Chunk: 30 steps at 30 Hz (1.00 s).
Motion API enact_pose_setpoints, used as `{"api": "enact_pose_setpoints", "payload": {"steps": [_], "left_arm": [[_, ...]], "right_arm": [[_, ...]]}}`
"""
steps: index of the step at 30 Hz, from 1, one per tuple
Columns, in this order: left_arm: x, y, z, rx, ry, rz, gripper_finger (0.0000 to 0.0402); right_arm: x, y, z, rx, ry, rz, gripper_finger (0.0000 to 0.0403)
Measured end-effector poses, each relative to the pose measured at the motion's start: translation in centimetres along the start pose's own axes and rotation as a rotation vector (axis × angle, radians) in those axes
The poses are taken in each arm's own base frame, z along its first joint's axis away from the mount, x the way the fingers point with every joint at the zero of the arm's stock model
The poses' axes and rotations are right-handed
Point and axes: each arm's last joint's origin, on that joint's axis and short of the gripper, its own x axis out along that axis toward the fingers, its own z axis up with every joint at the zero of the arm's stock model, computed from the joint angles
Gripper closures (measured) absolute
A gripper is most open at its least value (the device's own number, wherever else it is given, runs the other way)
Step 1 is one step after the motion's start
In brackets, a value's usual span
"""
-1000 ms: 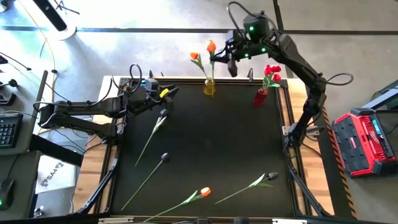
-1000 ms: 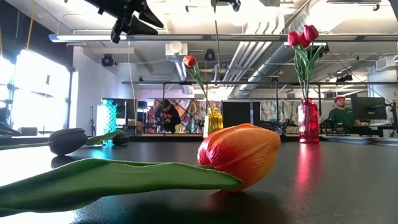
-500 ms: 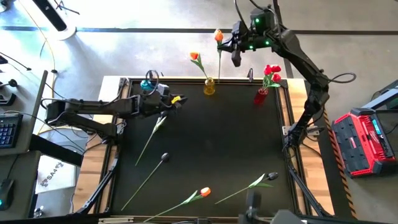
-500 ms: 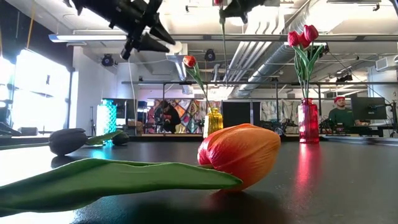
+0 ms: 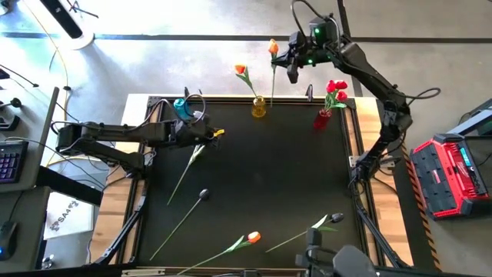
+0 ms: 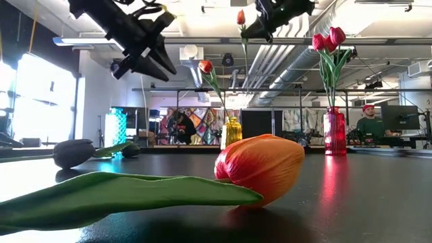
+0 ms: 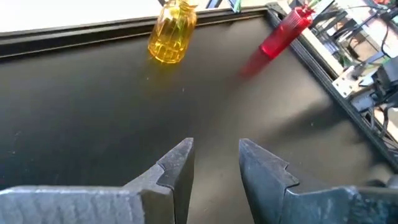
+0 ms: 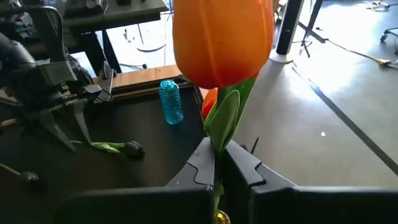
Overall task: Sort flowers into vase by color
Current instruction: Put the left orange flower into the yellow vase
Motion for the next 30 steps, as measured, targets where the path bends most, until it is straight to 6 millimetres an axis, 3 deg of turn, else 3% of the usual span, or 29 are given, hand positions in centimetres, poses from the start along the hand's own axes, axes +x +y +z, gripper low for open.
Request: {"api": "enact_pose_setpoints", "payload": {"steps": [13, 25, 30], "left_arm": [[0.0, 0.8, -0.8, -0.009, 0.082, 0.078, 0.0287], [0.0, 1.3, -1.1, 0.0, 0.11, 0.116, 0.0287], [0.3, 1.3, -1.2, 0.004, 0.118, 0.125, 0.0287]], "right_arm": [[-2.6, 1.5, -1.0, -0.014, -0.195, -0.04, 0.0403], [-2.6, 1.3, -1.1, -0.058, -0.186, -0.121, 0.0403], [-1.1, 1.2, -1.4, -0.067, -0.168, -0.131, 0.0403]]}}
